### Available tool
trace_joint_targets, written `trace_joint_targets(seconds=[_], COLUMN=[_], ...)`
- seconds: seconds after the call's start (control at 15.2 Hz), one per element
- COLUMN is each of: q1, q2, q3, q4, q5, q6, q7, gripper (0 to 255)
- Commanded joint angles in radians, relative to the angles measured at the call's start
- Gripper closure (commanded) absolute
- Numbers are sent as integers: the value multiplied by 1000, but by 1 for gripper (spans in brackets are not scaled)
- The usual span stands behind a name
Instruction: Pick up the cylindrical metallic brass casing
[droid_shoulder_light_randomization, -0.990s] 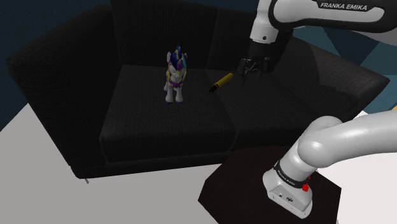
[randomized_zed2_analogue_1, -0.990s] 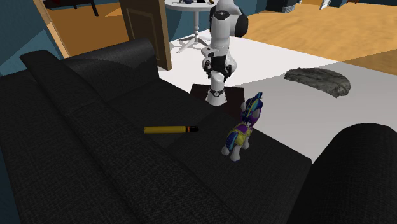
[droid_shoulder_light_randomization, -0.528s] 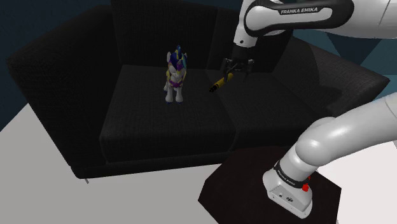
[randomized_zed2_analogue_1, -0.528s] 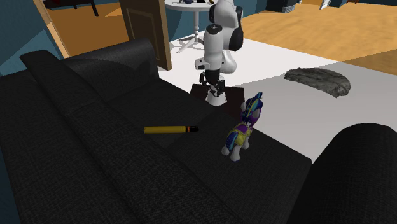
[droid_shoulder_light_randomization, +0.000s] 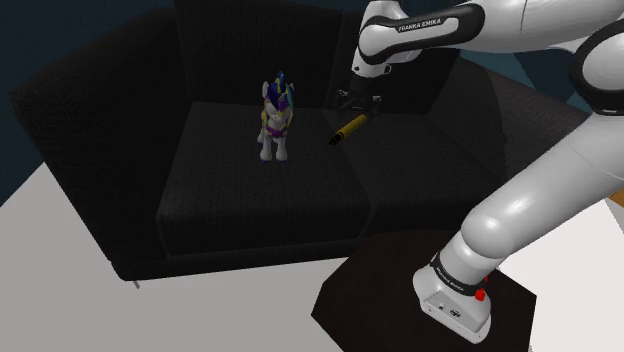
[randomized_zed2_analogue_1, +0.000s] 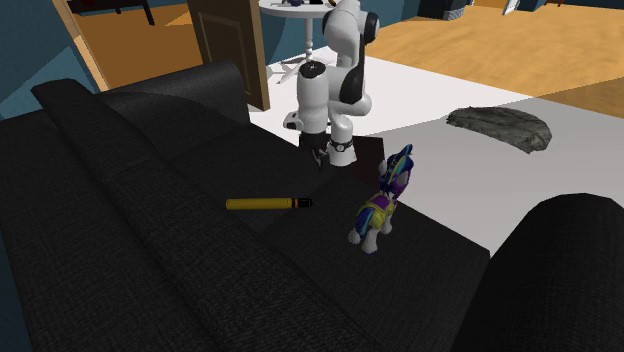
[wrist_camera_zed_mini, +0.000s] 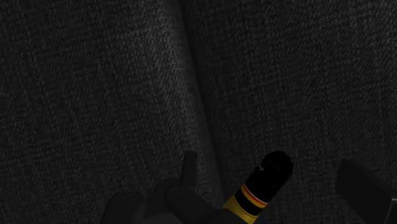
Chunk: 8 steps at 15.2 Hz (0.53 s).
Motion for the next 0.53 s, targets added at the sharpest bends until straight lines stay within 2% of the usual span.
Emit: trace_joint_targets(seconds=[0.0,0.46], q1=[-14,-65], q2=[63,263], q3=[-5,-52], q4=[32,179], q5=[-4,-15], q6=[38,116], q7=[66,250], gripper=[0,0])
